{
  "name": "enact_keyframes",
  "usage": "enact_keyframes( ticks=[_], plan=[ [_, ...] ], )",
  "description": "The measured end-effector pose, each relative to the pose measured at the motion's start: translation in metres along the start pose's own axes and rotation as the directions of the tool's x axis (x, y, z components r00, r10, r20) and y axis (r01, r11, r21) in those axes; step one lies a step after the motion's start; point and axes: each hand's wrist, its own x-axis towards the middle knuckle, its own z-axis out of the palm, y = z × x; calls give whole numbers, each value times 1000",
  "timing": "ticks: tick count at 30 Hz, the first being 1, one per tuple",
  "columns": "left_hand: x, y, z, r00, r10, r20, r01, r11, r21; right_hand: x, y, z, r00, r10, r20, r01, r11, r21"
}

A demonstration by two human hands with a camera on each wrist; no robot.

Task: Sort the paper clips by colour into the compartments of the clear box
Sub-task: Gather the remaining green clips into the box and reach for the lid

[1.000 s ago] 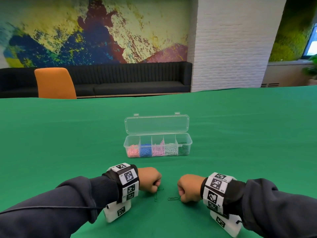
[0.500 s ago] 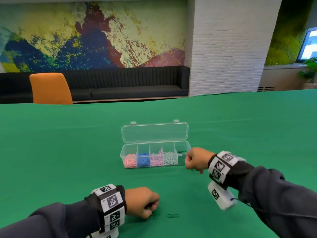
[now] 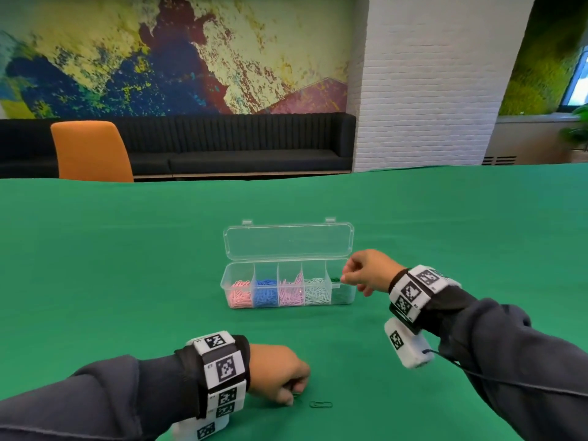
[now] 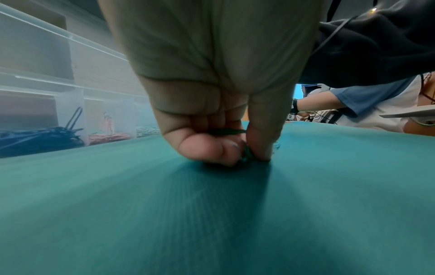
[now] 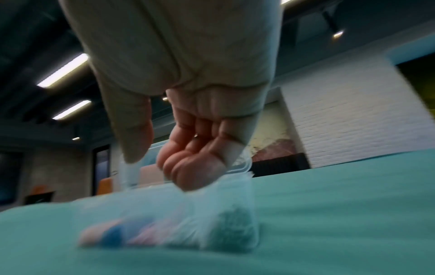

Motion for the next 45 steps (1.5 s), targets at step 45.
enact_keyframes(
  ticks=[45],
  plan=[
    [32, -52, -101, 710, -568, -416, -75, 528, -846, 42, 26, 9, 962, 209, -176, -204, 978, 47]
  ],
)
